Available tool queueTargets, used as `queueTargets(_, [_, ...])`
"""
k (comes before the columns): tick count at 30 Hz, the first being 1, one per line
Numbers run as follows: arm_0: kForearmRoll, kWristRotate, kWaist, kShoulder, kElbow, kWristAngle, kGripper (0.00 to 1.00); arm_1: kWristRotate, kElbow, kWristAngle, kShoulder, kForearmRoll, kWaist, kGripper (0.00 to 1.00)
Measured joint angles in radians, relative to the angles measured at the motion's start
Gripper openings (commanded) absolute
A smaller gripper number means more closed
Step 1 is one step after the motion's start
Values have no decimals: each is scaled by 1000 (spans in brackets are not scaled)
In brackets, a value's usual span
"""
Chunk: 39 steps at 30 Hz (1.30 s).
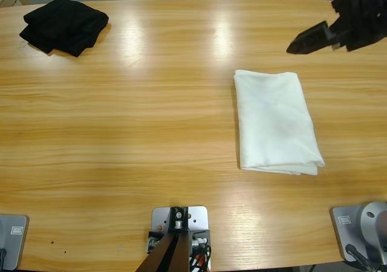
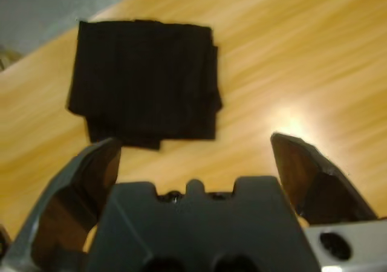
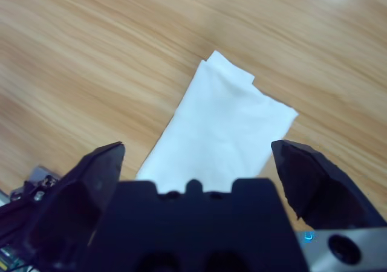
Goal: Fold clothes
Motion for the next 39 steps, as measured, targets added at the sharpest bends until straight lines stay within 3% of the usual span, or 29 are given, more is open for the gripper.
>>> queueTargets(5, [41, 114, 117, 213, -283, -40, 804, 1, 29, 0, 1, -18, 0, 1000])
queueTargets(8, [53, 114, 132, 308, -356, -56, 803, 1, 27, 0, 18, -19, -10, 1000])
queueTargets(16, [70, 37, 107, 463, -422, -82, 798, 1, 28, 3, 134, -92, -23, 1000])
queueTargets(18, [74, 33, 107, 495, -438, -82, 835, 1, 32, 9, 152, -103, -23, 1000])
queueTargets(28, [171, 35, 102, 603, -508, -81, 839, 1, 59, 17, 170, -127, -37, 1000])
queueTargets(35, [329, 151, 89, 612, -509, -77, 839, 1, 59, 17, 170, -127, -41, 1000])
queueTargets(39, [342, 222, 81, 584, -425, -79, 846, 1, 59, 17, 170, -127, -41, 1000])
